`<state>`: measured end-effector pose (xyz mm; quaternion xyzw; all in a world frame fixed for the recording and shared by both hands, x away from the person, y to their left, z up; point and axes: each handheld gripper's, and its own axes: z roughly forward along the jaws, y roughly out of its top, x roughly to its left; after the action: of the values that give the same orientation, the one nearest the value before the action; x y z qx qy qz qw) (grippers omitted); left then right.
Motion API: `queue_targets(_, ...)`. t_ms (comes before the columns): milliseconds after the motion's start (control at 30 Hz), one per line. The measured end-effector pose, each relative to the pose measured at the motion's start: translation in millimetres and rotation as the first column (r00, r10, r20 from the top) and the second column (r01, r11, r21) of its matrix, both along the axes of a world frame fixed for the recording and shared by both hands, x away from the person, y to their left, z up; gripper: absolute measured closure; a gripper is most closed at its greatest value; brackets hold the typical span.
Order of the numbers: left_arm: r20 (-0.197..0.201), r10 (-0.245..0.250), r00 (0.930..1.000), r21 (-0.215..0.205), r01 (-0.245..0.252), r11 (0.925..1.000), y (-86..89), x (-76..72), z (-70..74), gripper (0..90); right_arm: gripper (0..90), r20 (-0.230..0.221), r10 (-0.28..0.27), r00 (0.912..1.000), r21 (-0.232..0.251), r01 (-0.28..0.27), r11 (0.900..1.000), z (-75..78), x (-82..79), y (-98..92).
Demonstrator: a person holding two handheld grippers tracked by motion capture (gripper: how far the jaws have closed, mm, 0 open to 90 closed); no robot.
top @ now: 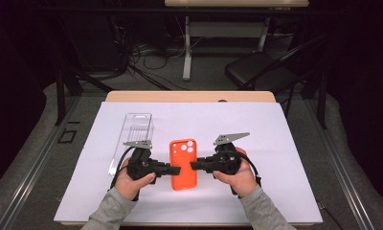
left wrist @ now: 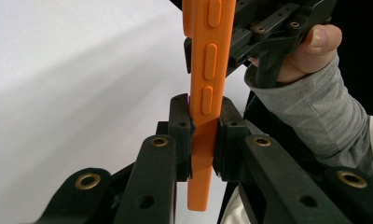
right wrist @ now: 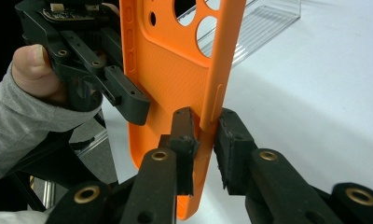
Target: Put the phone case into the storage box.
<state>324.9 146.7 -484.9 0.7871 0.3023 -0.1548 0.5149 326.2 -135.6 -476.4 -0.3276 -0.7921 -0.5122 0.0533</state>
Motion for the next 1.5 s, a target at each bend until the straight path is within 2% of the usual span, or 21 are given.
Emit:
queue_targets(400,-0.001,0.004,1.0000,0.002,-0.004,1.0000,0.8,0.6,-0.7,80.2,80.1,-0.011,0.007,0.9999,0.002,-0.007,1.000,-0.1,0.7,-1.7)
queue_targets(800,0.001,0.002,1.0000,0.001,-0.002,1.0000,1.0,0.7,-0.8,80.2,81.0,-0.023,0.014,0.9996,0.031,-0.013,0.999,-2.1,2.6,-3.3)
queue_targets(1500,0.006,0.002,1.0000,0.001,-0.002,1.0000,0.9,0.3,-0.5,80.1,81.7,-0.035,0.025,0.9991,0.045,-0.024,0.999,-3.3,3.9,-5.1)
